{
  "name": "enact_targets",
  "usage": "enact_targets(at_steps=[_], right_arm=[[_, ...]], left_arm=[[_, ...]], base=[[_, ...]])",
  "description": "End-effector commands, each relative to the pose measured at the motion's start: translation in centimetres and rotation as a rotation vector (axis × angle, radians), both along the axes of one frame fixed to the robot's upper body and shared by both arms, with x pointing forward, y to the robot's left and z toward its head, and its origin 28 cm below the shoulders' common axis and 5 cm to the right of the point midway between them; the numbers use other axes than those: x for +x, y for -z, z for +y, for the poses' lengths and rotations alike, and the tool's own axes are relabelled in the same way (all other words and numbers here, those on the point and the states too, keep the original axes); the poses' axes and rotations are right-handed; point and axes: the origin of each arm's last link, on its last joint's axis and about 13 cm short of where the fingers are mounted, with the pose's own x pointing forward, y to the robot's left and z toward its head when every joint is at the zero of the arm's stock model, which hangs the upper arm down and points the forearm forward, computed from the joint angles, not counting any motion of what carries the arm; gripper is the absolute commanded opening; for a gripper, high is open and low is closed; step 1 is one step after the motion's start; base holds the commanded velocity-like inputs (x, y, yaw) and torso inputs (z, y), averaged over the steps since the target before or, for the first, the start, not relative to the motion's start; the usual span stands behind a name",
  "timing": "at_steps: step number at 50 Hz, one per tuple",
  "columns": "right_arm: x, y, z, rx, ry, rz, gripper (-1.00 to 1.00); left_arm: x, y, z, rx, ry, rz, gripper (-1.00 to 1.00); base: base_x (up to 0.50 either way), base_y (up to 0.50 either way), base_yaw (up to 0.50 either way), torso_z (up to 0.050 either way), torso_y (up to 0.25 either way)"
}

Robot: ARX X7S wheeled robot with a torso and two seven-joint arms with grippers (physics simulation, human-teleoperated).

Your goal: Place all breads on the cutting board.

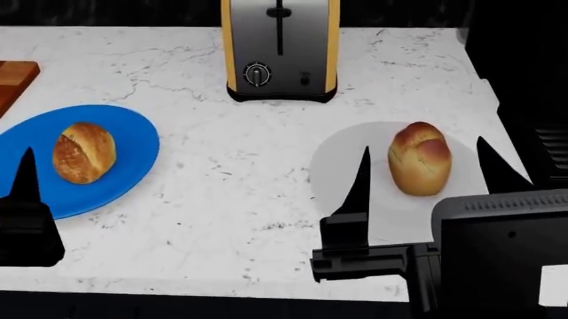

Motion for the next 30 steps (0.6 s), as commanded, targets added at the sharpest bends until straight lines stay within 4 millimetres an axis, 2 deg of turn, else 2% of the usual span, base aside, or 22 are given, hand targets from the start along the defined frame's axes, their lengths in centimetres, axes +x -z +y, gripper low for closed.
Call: enact_targets(at_steps=[1,30], right_arm=[[0.14,-0.11,-0.07,-0.006,-0.002,-0.001,1.00],[0.03,-0.35,-0.26,-0.013,0.012,-0.009,1.00]], left_arm=[[0.05,-0.08,0.09,-0.005,-0.008,-0.005,1.00],[0.17,-0.08,0.20,0.008,0.002,0.007,1.00]], base=[[0.21,0.00,0.00,0.000,0.000],[0.20,0.01,0.00,0.000,0.000]])
